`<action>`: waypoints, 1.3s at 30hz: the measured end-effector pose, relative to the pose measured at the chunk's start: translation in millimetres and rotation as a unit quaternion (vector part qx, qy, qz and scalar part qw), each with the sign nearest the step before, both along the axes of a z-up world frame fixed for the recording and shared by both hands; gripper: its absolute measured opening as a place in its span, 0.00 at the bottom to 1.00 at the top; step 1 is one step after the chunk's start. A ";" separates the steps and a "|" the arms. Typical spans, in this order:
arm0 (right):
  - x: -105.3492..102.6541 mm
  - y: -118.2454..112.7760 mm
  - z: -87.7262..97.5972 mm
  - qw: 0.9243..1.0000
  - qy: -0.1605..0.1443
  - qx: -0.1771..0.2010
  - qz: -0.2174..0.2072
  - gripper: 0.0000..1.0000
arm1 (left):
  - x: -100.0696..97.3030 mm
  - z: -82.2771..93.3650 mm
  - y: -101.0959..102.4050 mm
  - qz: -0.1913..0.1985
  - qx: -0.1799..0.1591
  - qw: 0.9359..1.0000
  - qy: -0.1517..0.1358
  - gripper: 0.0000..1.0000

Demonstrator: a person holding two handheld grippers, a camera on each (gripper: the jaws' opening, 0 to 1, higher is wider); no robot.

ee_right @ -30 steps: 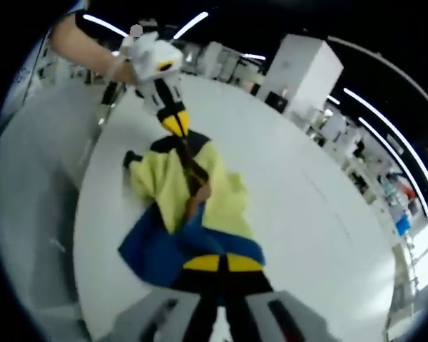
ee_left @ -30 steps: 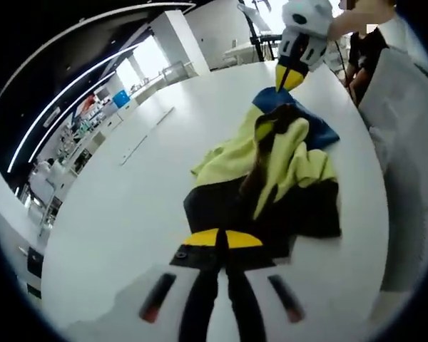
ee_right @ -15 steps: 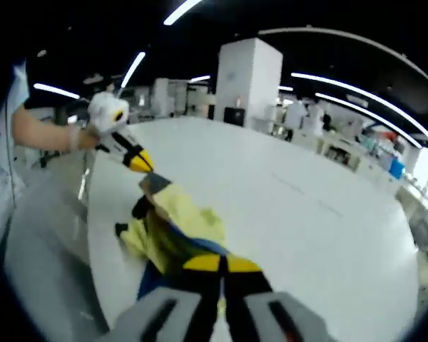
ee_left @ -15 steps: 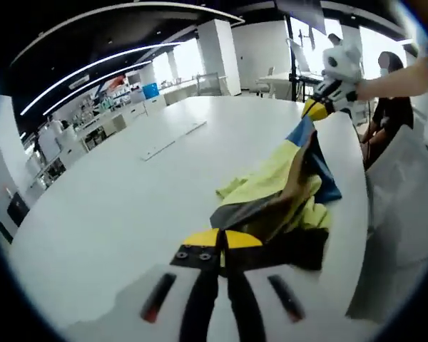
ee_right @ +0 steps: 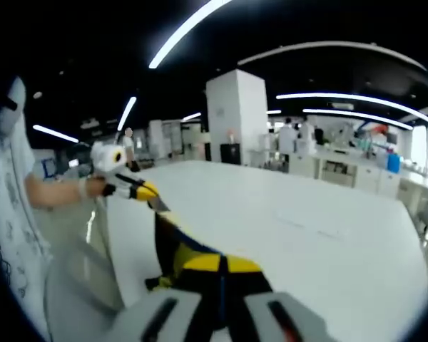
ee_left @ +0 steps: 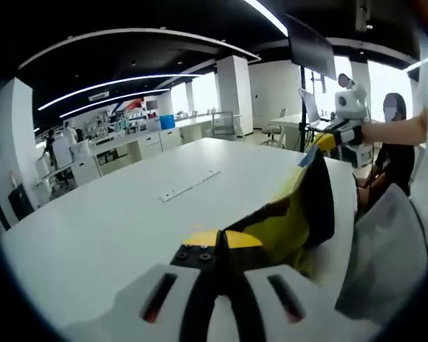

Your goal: Fold the garment on the visible template until the final outline fits inside the template.

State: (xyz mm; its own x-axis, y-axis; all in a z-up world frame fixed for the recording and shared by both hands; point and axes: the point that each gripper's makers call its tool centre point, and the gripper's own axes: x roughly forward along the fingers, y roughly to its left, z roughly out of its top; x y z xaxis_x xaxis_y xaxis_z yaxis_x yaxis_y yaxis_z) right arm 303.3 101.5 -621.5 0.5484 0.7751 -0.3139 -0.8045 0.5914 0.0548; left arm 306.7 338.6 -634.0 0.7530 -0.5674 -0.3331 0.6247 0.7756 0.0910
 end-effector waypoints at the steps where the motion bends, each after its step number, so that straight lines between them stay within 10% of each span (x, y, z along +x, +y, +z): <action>1: -2.3 2.9 10.5 1.000 -0.004 0.014 0.003 0.00 | -2.5 9.4 -1.2 0.000 -0.001 1.000 -0.013 0.00; 17: -2.2 8.2 94.5 0.994 -0.046 0.095 0.020 0.00 | -3.0 109.5 16.2 0.000 -0.084 0.992 -0.095 0.00; 27: 41.3 5.7 60.8 0.995 0.000 0.096 0.002 0.00 | 40.3 69.5 14.6 -0.001 -0.104 0.994 -0.020 0.00; 39: 147.6 0.7 -12.7 0.992 0.094 0.070 -0.039 0.00 | 139.4 -16.1 18.9 0.009 -0.092 0.991 0.098 0.00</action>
State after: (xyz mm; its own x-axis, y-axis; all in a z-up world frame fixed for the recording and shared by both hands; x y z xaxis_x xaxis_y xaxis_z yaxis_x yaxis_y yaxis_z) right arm 450.8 102.2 -634.2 0.5507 0.7755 -0.3089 -0.7243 0.6278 0.2851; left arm 446.1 357.5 -650.1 0.6943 -0.6192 -0.3667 0.6022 0.7789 -0.1751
